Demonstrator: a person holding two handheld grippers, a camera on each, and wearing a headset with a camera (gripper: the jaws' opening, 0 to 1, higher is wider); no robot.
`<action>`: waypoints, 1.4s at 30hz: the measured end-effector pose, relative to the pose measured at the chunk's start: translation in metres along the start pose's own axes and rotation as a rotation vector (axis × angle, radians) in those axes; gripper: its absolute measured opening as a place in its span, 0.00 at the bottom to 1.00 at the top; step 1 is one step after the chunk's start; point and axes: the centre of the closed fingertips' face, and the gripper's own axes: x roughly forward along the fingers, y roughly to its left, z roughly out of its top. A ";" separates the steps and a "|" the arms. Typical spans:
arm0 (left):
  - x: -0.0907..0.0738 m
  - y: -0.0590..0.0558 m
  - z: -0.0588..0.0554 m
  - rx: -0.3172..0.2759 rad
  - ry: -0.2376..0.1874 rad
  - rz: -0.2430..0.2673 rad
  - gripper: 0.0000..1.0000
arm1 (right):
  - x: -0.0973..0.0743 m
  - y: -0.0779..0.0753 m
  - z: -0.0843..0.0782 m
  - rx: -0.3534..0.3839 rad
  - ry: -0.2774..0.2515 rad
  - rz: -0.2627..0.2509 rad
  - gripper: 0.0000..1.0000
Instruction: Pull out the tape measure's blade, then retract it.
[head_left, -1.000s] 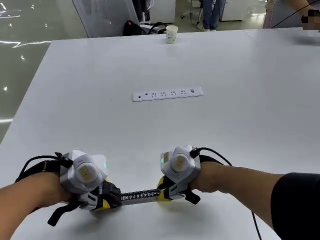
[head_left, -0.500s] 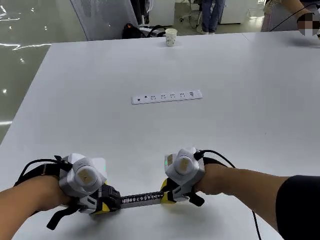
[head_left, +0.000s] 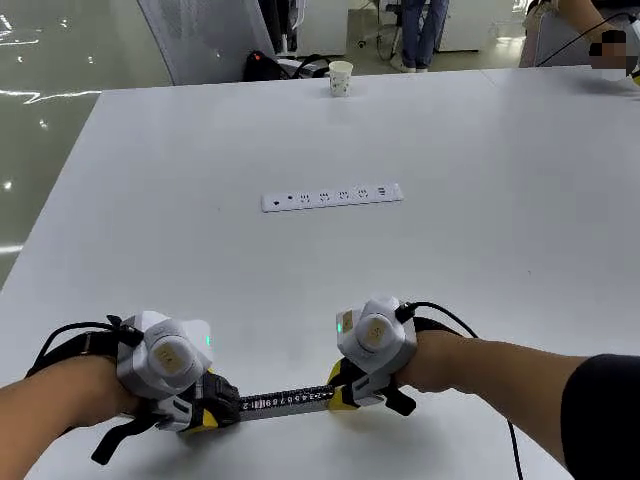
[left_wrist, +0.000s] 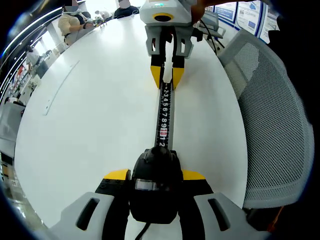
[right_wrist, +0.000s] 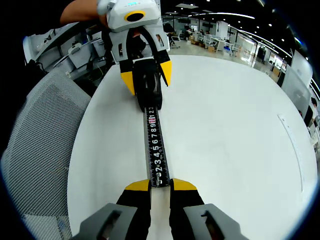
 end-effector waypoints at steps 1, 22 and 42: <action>0.000 0.000 0.000 0.000 0.000 0.000 0.31 | 0.000 0.000 0.000 0.001 0.000 0.000 0.09; -0.001 0.000 0.001 -0.002 -0.003 0.003 0.31 | -0.007 -0.001 -0.010 0.008 0.003 -0.007 0.09; 0.000 0.000 0.001 -0.003 -0.012 0.007 0.31 | -0.012 0.000 -0.017 0.022 0.004 -0.011 0.09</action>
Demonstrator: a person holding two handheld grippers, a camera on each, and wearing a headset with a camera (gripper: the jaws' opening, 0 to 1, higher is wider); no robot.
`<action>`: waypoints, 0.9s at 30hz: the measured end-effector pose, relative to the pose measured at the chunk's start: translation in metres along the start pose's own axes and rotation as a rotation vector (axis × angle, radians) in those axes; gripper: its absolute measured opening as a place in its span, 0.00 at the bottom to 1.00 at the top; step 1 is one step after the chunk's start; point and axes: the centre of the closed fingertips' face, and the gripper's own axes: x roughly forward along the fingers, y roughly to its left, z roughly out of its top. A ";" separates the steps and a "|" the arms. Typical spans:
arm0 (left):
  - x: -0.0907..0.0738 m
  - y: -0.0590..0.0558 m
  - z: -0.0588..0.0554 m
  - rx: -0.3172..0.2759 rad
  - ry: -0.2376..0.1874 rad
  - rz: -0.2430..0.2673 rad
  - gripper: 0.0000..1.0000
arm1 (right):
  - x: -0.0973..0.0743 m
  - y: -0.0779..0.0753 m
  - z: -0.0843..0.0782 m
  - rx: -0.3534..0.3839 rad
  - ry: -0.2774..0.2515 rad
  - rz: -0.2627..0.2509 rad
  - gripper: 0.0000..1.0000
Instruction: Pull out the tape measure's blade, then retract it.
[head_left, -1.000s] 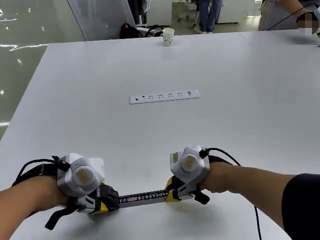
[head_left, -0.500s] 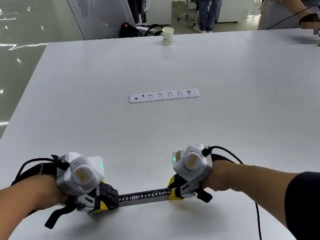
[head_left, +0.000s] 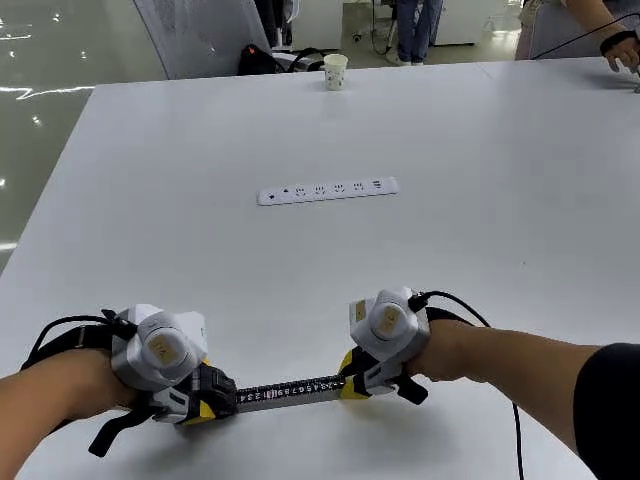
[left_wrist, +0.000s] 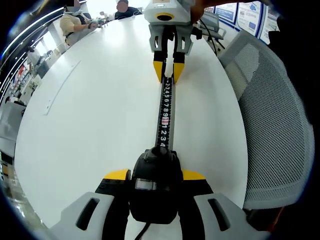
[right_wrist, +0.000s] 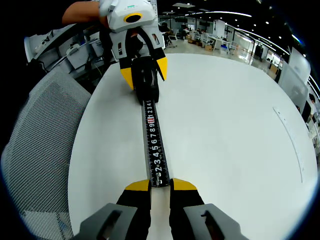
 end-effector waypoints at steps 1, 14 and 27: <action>0.000 0.000 0.000 0.000 0.000 0.000 0.31 | 0.000 -0.001 -0.001 -0.001 0.000 -0.001 0.09; 0.000 -0.001 -0.001 -0.001 0.000 -0.001 0.31 | -0.007 -0.001 -0.012 0.006 0.007 -0.010 0.09; 0.000 -0.001 0.000 -0.001 -0.004 0.000 0.32 | -0.015 -0.003 -0.024 0.010 0.017 -0.016 0.09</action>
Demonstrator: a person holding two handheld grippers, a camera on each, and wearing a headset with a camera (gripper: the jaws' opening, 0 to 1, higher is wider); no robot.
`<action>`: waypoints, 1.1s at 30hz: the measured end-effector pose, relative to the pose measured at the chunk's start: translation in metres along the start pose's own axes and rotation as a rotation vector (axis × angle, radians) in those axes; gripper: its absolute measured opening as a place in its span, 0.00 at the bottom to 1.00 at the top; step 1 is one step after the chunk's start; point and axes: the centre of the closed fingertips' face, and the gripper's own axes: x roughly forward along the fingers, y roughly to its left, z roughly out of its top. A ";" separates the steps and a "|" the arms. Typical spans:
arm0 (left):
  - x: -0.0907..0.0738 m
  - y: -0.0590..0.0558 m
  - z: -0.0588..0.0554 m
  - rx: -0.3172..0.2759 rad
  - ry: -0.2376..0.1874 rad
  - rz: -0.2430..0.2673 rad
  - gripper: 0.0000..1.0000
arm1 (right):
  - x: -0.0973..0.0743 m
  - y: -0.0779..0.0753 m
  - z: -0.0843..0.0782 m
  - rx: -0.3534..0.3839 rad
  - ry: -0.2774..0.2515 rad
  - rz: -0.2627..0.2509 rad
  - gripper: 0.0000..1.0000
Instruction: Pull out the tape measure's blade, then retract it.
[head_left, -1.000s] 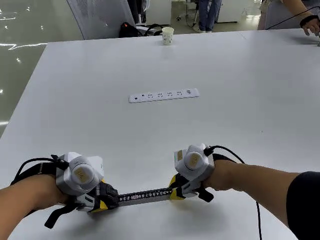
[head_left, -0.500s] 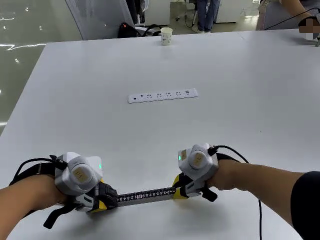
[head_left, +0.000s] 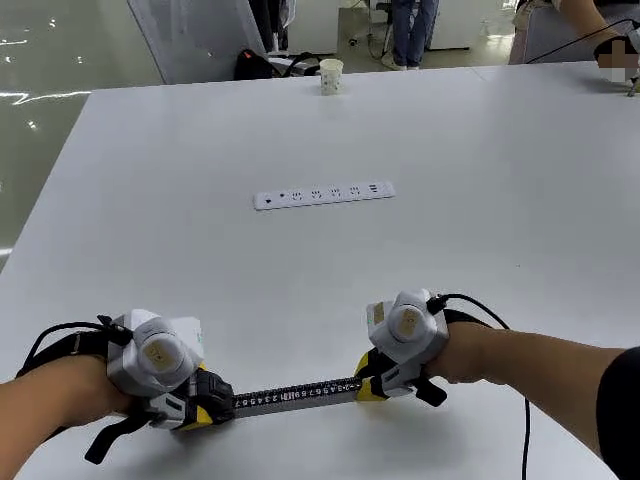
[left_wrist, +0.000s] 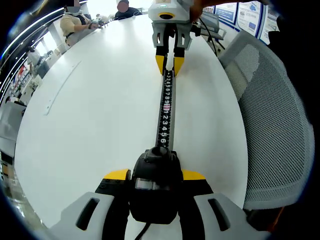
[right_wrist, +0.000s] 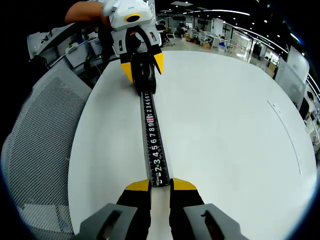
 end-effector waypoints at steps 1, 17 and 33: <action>0.000 0.000 0.000 0.000 -0.001 0.000 0.32 | -0.001 0.000 -0.001 0.002 -0.001 0.000 0.09; 0.000 0.001 0.000 -0.002 -0.004 0.002 0.32 | -0.009 -0.002 -0.012 0.013 0.000 -0.005 0.09; 0.000 0.001 0.001 -0.005 -0.005 0.003 0.32 | -0.016 -0.004 -0.022 0.015 0.009 -0.010 0.09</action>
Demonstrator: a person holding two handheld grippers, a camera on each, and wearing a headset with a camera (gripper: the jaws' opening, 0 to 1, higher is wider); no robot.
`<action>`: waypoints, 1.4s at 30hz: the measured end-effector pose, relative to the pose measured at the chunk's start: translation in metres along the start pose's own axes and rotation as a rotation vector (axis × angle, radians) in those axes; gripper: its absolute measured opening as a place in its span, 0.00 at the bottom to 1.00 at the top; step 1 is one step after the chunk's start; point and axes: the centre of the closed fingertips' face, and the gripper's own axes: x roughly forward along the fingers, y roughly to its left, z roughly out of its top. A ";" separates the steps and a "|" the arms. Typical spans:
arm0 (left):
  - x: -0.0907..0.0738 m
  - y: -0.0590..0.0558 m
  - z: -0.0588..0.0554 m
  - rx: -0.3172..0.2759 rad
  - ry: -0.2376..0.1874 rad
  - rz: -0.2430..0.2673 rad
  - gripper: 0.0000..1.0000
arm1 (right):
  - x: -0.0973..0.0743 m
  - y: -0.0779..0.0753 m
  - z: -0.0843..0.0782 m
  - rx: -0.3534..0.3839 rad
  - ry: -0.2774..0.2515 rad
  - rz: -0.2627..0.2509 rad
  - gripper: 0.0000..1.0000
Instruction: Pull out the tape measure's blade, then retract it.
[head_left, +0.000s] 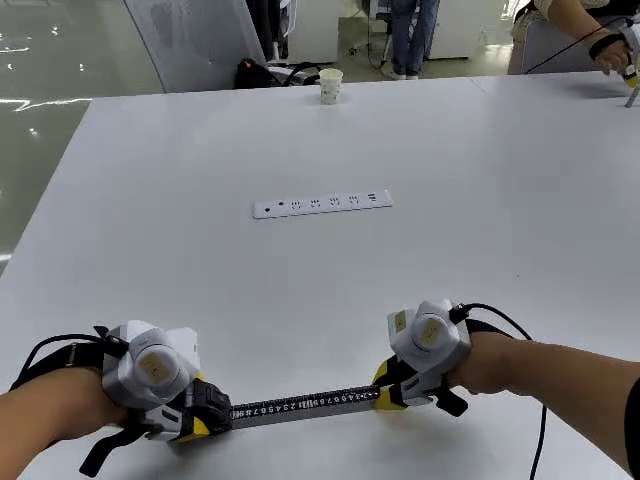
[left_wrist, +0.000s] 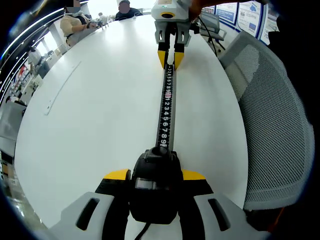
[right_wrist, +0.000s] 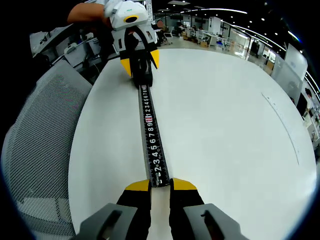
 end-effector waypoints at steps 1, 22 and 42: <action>0.000 0.000 0.000 0.001 0.000 0.000 0.31 | -0.001 0.000 -0.001 0.000 0.001 0.000 0.09; 0.001 0.001 0.000 -0.002 -0.002 0.000 0.32 | -0.008 -0.004 -0.014 0.010 0.008 -0.005 0.09; 0.000 0.001 0.000 -0.003 -0.005 0.001 0.32 | -0.016 -0.006 -0.024 0.022 0.016 -0.011 0.09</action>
